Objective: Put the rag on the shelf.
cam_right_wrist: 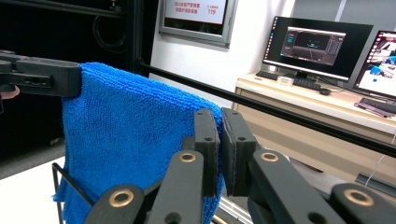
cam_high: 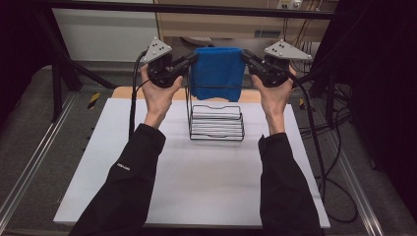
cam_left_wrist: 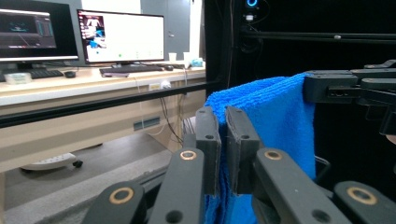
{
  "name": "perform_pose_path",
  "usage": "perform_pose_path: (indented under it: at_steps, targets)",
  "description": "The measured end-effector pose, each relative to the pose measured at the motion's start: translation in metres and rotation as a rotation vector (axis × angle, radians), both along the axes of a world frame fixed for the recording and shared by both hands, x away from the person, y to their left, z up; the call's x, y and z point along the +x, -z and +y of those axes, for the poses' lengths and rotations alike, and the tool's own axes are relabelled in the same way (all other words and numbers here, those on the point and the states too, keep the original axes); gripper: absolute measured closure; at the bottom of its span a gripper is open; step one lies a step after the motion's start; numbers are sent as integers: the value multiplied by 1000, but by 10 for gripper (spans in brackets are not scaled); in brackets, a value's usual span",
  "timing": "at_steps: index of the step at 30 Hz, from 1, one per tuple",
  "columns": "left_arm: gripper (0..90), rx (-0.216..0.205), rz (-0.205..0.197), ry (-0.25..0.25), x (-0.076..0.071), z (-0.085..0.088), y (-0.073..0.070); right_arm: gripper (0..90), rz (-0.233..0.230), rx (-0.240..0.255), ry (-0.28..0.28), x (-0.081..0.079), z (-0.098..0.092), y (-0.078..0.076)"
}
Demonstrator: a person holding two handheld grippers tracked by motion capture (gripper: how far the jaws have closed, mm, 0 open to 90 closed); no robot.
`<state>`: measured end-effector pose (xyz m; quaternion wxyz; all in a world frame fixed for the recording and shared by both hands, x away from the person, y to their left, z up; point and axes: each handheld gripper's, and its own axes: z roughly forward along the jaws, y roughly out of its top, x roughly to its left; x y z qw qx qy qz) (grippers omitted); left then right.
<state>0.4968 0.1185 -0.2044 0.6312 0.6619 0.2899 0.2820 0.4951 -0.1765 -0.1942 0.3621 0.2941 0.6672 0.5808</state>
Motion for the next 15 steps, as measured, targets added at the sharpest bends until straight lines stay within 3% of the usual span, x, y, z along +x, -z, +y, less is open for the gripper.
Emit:
perform_pose_path:
  at_steps: [9,15]
  targets:
    - [843,1,44,41,-3,2,7,863,11,-14,-14,-9,-2,7]
    - [842,10,42,57,-8,3,7,862,20,-26,-23,-16,-3,10]
